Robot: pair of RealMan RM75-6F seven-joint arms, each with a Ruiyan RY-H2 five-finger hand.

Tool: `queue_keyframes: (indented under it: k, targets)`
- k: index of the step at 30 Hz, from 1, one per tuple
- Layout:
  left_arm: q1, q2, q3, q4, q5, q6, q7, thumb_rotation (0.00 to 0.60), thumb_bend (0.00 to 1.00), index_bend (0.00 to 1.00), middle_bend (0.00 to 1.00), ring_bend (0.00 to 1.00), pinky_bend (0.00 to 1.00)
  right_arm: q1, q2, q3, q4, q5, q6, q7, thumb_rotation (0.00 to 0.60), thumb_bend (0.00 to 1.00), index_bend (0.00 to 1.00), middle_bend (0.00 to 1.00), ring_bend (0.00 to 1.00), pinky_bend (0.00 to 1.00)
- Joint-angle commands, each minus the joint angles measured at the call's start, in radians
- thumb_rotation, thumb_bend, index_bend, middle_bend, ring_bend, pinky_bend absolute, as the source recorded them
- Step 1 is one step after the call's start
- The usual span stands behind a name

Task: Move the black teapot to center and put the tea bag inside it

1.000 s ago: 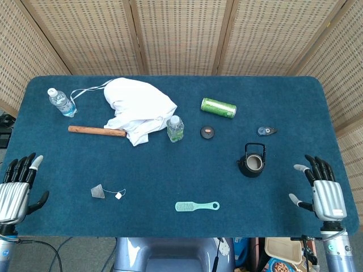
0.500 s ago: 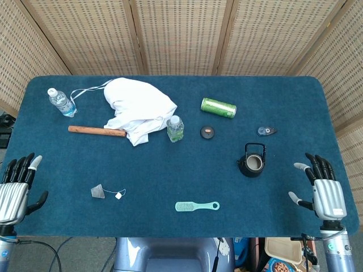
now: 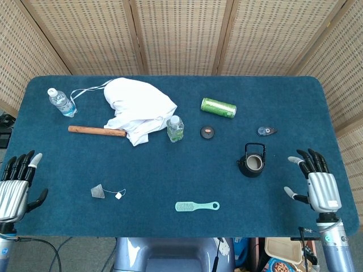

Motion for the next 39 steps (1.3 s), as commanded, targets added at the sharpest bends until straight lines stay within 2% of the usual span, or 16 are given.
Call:
queue_keyframes:
  k: [1, 10, 18, 30, 34, 37, 39]
  targets:
    - [-0.002, 0.002, 0.000, -0.002, 0.002, -0.001, 0.004, 0.600, 0.35, 0.00, 0.00, 0.00, 0.00, 0.031, 0.022, 0.016, -0.004, 0.005, -0.038, -0.002, 0.600, 0.29, 0.28, 0.23, 0.05, 0.11]
    - [-0.006, 0.010, -0.001, -0.010, 0.004, -0.004, 0.012, 0.600, 0.35, 0.00, 0.00, 0.00, 0.00, 0.112, 0.068, 0.048, -0.019, 0.048, -0.161, -0.019, 0.600, 0.31, 0.28, 0.24, 0.05, 0.11]
    - [-0.016, 0.009, -0.005, -0.011, 0.001, -0.015, 0.018, 0.600, 0.35, 0.00, 0.00, 0.00, 0.00, 0.255, 0.098, 0.095, -0.007, 0.166, -0.380, -0.073, 0.600, 0.31, 0.28, 0.27, 0.05, 0.11]
    - [-0.015, 0.010, -0.003, -0.008, -0.008, -0.017, 0.017, 0.600, 0.35, 0.00, 0.00, 0.00, 0.00, 0.363, 0.067, 0.099, 0.062, 0.259, -0.527, -0.113, 0.600, 0.31, 0.28, 0.27, 0.05, 0.10]
    - [-0.012, 0.009, -0.001, -0.006, -0.010, -0.015, 0.014, 0.600, 0.35, 0.00, 0.00, 0.00, 0.00, 0.407, 0.064, 0.097, 0.090, 0.299, -0.595, -0.130, 0.600, 0.37, 0.28, 0.27, 0.05, 0.10]
    - [-0.010, 0.008, 0.001, -0.001, -0.013, -0.015, 0.012, 0.600, 0.35, 0.00, 0.00, 0.00, 0.00, 0.449, 0.054, 0.094, 0.121, 0.328, -0.647, -0.155, 0.599, 0.46, 0.28, 0.27, 0.05, 0.09]
    - [-0.010, 0.007, 0.001, 0.000, -0.014, -0.015, 0.011, 0.600, 0.35, 0.00, 0.00, 0.00, 0.00, 0.462, 0.050, 0.092, 0.130, 0.340, -0.660, -0.161, 0.570, 0.51, 0.28, 0.27, 0.05, 0.09]
